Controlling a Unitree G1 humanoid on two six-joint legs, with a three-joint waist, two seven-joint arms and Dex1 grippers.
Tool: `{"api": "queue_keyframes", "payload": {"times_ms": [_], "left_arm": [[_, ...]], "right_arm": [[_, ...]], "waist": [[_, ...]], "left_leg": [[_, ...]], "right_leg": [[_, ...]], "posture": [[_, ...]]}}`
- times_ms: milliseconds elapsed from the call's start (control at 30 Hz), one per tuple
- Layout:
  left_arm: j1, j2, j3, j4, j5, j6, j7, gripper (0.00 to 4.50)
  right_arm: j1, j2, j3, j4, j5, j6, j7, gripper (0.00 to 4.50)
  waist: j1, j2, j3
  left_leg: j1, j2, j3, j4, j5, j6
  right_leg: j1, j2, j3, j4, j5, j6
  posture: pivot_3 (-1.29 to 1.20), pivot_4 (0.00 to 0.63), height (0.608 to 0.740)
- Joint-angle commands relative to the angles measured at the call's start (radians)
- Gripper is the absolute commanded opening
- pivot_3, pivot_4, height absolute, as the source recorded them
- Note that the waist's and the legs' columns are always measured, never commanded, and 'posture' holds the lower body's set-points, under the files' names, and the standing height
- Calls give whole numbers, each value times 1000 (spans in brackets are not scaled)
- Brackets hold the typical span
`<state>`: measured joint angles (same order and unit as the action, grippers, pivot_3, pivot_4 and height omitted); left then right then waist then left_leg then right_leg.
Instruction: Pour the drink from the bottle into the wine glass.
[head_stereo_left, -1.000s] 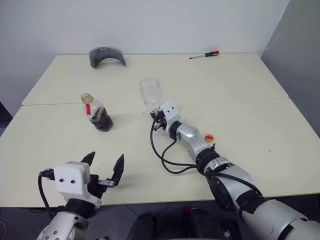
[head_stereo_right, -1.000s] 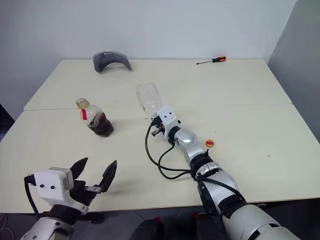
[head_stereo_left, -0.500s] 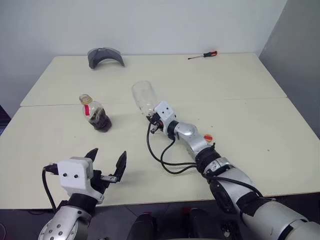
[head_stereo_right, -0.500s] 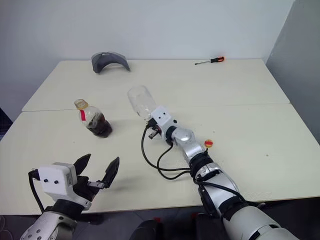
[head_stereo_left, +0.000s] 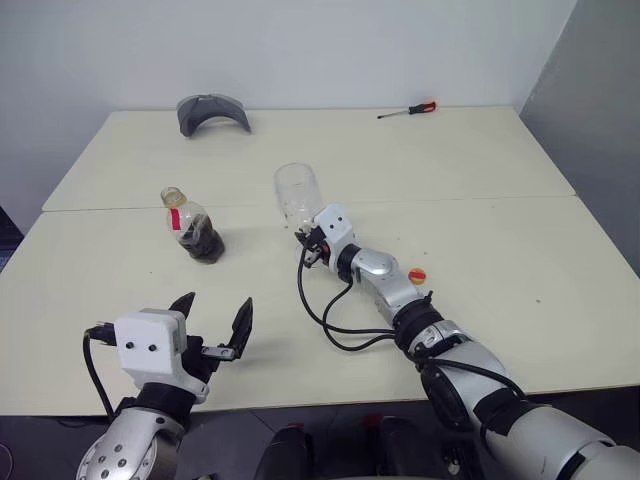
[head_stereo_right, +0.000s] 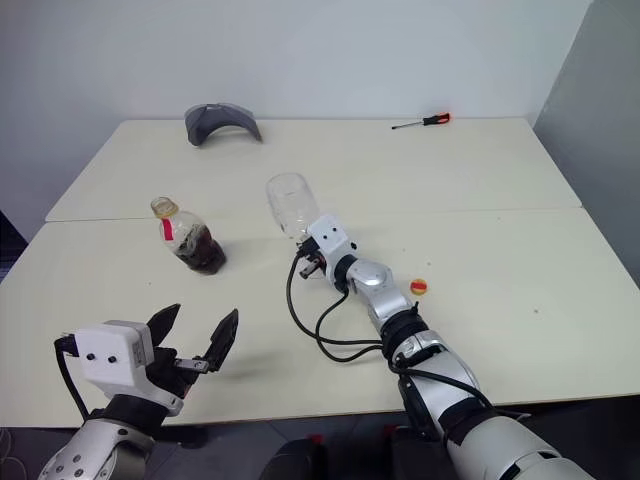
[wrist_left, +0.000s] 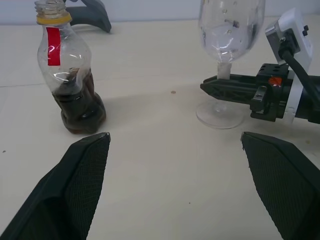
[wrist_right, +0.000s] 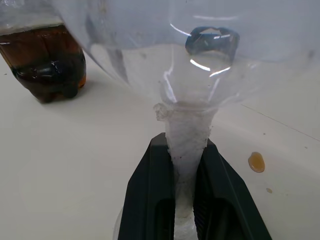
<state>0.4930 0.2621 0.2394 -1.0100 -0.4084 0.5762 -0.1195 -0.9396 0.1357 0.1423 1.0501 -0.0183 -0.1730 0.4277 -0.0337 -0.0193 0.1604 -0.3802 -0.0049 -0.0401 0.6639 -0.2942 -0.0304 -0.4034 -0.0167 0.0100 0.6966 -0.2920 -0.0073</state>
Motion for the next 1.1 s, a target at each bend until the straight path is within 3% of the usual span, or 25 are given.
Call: {"api": "queue_keyframes", "payload": {"times_ms": [33, 67, 167, 367, 500, 600, 767, 933, 1100], "left_arm": [[-21, 10, 14, -35, -9, 12, 9, 4500], [-25, 10, 15, -35, -10, 16, 10, 4500], [-28, 11, 22, -33, -15, 21, 7, 4500], [-35, 19, 31, -13, -20, 20, -9, 4500], [-47, 31, 47, 14, -25, 11, -28, 4500], [-49, 31, 50, 19, -25, 9, -34, 4500], [-55, 30, 44, 18, -24, 19, -27, 4500], [-54, 10, 52, 25, -36, 39, -2, 4500], [-151, -20, 101, 164, 21, 17, 73, 4500]], "right_arm": [[-40, 86, 8, 27, -13, 25, -30, 163], [-37, 81, 7, 27, -9, 23, -27, 163], [-30, 71, 2, 25, 2, 23, -20, 1081], [10, 48, 3, -29, 15, 46, 11, 3096], [112, 10, 3, -211, 42, 105, 57, 4474], [184, -10, 3, -369, 76, 181, 98, 4474], [410, -171, 9, -907, 161, 489, 186, 4474], [483, -291, -21, -1164, 229, 688, 194, 4474], [670, -501, -95, -1527, 500, 820, 406, 4474]], "waist": [[0, 0, 0], [0, 0, 0], [1, 0, 0], [0, 0, 0], [2, 0, 0], [2, 0, 0], [12, 0, 0], [1, 0, 0], [10, 0, 1]], "left_leg": [[0, 0, 0, 0, 0, 0], [0, 0, 0, 0, 0, 0], [0, 0, 0, 0, 0, 0], [-1, 0, 0, 0, 0, 0], [-1, 0, 0, 0, 0, 0], [-2, 0, 0, 0, 0, 0], [-3, -1, -3, 1, 0, 0], [-2, -1, -4, 0, 0, 0], [-4, -1, -6, -1, 0, 0]], "right_leg": [[0, 0, 0, 0, 0, 0], [0, 0, 0, 0, 0, 0], [0, 0, 0, 0, 0, 0], [-1, 0, 0, 0, 0, 0], [-1, 0, 0, -1, 0, 0], [-1, 0, 0, -1, 0, 0], [0, -1, -2, -2, 0, 0], [0, 0, -2, -2, 0, 1], [1, 1, -4, -4, -1, 0]], "posture": [[0, 150, 740], [0, 150, 740], [0, 150, 740], [0, 150, 740], [0, 150, 740], [0, 150, 740], [0, 150, 740], [0, 150, 740], [0, 150, 740]]}}
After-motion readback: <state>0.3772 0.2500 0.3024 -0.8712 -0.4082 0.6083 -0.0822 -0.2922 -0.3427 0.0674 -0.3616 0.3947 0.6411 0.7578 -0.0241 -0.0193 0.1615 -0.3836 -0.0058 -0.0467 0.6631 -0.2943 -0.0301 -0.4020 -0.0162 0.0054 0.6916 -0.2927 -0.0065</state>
